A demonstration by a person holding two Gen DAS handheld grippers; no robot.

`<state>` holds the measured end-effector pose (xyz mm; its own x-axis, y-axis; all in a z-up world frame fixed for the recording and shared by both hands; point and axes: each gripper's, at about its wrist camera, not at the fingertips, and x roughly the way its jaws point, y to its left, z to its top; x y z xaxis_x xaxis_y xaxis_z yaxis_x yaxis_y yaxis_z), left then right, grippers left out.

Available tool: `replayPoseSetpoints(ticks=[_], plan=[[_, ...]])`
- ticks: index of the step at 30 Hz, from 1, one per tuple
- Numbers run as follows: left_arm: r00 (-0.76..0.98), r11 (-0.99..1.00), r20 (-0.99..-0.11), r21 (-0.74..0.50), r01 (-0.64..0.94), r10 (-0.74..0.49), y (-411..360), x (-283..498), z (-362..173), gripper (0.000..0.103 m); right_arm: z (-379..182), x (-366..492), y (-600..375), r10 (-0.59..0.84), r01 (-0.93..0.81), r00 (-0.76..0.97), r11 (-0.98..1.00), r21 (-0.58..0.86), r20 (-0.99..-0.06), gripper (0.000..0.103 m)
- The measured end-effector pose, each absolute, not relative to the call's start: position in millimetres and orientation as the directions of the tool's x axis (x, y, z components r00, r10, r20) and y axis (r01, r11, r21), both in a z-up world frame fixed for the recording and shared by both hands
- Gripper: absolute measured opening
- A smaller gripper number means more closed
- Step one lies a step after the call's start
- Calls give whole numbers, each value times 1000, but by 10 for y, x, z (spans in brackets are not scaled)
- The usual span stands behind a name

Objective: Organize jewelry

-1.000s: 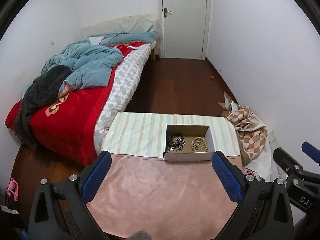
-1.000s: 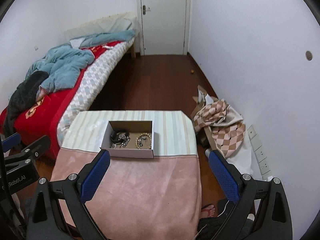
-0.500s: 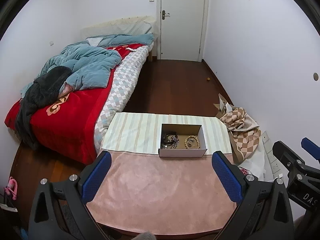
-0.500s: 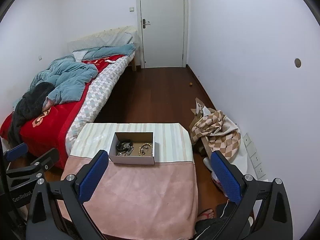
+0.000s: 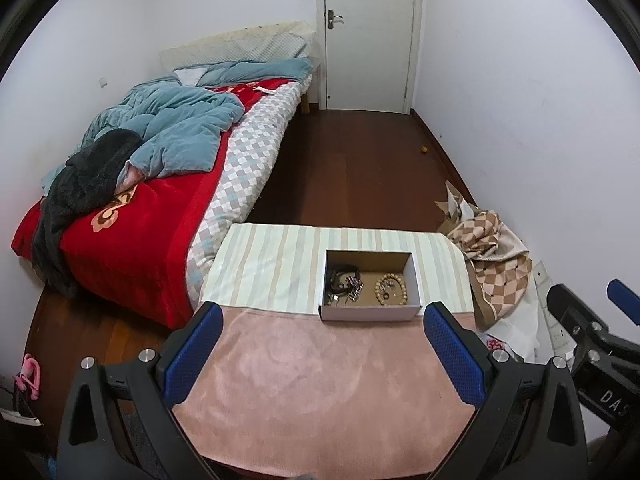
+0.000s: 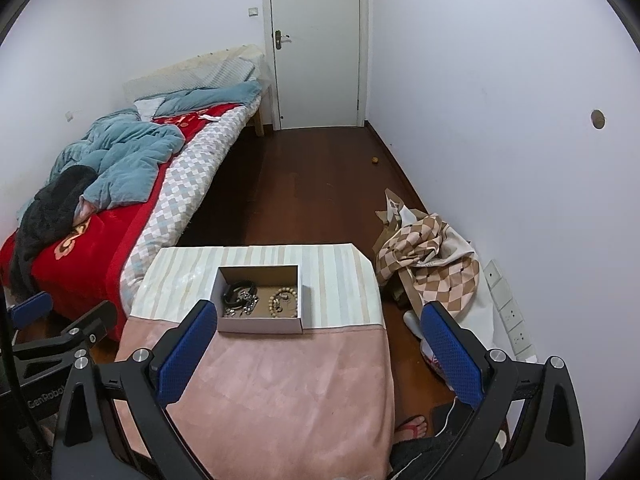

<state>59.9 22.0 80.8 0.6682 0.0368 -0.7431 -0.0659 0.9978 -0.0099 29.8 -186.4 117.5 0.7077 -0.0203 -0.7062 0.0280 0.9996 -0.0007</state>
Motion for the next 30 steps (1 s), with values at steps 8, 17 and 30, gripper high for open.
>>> replayPoseSetpoints(ticks=[8, 17, 30], plan=[[629, 997, -776, -10, -83, 44, 249, 878, 663, 102, 1049, 620, -1816, -42, 36, 688, 999, -24, -724, 103], [604, 995, -794, 5, -100, 65, 289, 1091, 537, 102, 920, 913, -1810, -51, 38, 659, 999, -35, -751, 103], [586, 996, -808, 19, -92, 69, 256, 1153, 462, 102, 711, 1081, -1806, -52, 33, 613, 999, -40, -788, 103]])
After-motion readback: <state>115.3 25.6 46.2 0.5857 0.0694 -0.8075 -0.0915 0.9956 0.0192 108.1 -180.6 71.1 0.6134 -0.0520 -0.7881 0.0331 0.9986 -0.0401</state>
